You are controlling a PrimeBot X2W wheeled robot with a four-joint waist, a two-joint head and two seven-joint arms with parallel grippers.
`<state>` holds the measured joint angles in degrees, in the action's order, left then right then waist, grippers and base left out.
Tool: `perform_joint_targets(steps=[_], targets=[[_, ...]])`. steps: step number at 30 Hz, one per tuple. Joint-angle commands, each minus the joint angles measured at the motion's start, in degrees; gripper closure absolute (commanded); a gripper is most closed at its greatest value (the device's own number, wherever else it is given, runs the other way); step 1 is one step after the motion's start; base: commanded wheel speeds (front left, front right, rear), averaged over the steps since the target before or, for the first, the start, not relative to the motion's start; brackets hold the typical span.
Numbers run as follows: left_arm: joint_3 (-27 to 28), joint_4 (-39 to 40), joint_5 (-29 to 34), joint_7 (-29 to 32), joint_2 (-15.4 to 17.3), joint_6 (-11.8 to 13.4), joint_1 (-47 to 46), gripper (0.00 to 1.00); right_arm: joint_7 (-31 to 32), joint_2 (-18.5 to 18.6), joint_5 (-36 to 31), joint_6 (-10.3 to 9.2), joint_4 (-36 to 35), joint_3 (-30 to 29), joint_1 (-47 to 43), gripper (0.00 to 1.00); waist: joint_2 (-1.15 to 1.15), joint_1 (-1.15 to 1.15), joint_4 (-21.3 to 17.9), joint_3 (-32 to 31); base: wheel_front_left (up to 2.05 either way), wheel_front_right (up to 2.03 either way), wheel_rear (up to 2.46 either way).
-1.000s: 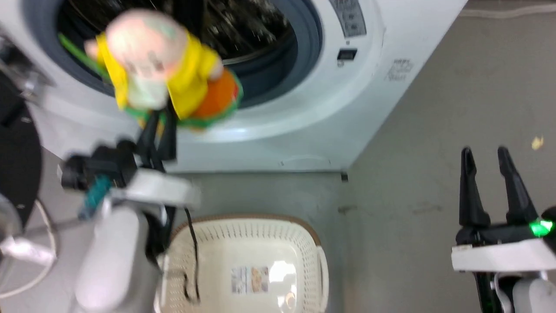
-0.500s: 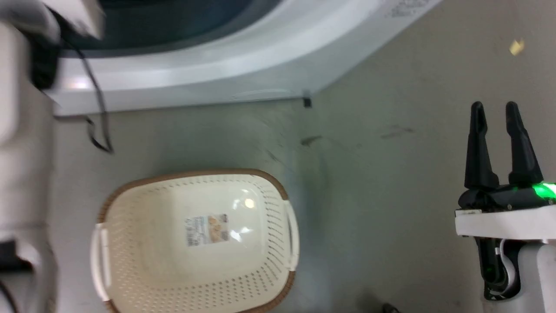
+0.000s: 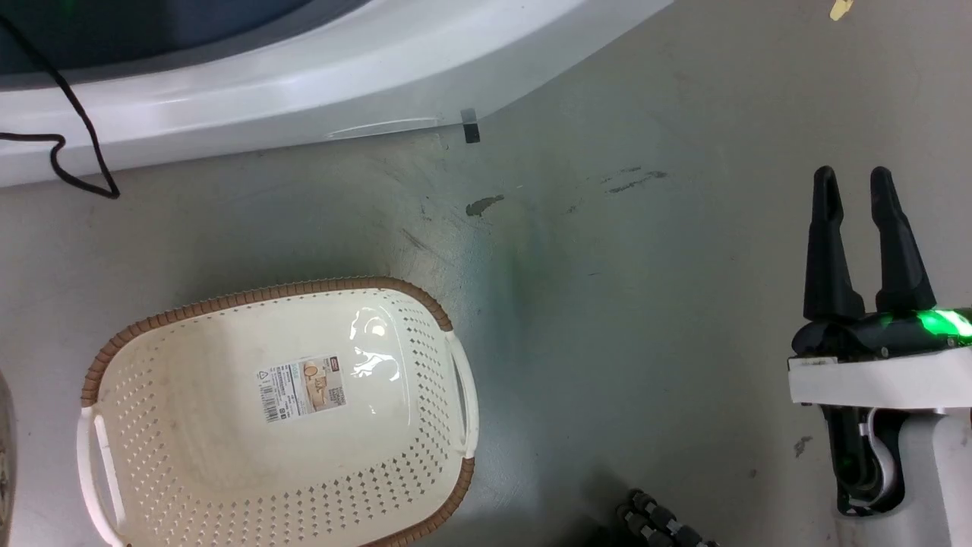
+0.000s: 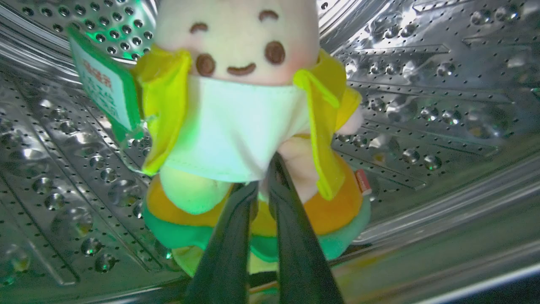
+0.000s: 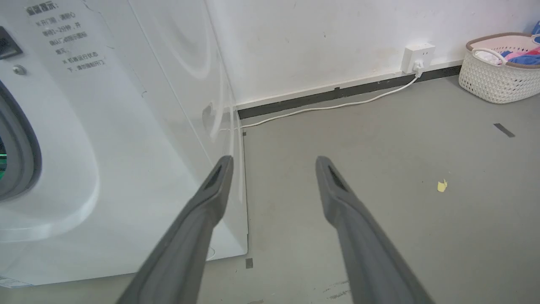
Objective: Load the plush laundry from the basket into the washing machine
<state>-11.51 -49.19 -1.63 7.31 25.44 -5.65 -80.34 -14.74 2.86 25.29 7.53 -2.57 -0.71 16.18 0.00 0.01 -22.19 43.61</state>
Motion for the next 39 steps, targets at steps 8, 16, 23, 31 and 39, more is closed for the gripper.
perform_joint_targets(steps=[8, 16, 23, 31, 39], targets=[[-2.60, -5.48, 0.55, -2.28, -1.60, -0.03, -1.87, 0.00, -0.26, 0.01, -1.06, -0.04, 0.01, -0.50, 1.62, 0.00, 0.00, -0.01, 1.80, -1.40, 0.00, 0.00, 0.00], [-3.19, -10.46, -2.14, -9.74, -5.31, -0.59, 3.83, 0.00, -0.26, 0.01, -4.92, -0.04, -0.17, -2.29, 0.56, 0.00, 0.00, -0.01, 5.51, -9.16, 0.00, 0.00, 0.00], [-2.84, -12.40, -5.56, -19.48, -9.00, -1.16, 12.64, 0.00, -0.26, 0.01, -8.57, -0.04, -0.21, -3.64, -2.29, 0.00, 0.00, -0.01, 9.27, -19.09, 0.00, 0.00, 0.00], [-3.35, 0.92, -7.00, -22.27, -12.74, -0.32, 29.36, 0.00, -0.26, 0.01, -13.52, -0.04, -0.40, -4.62, -8.04, 0.00, 0.00, -0.01, 15.30, -30.42, 0.00, 0.00, 0.00], [0.92, 26.51, -9.16, -22.30, -14.99, 3.78, 52.96, 0.00, -0.26, 0.01, -15.17, -0.04, -0.20, -5.60, -13.11, 0.00, 0.00, -0.01, 19.39, -38.00, 0.00, 0.00, 0.00]])
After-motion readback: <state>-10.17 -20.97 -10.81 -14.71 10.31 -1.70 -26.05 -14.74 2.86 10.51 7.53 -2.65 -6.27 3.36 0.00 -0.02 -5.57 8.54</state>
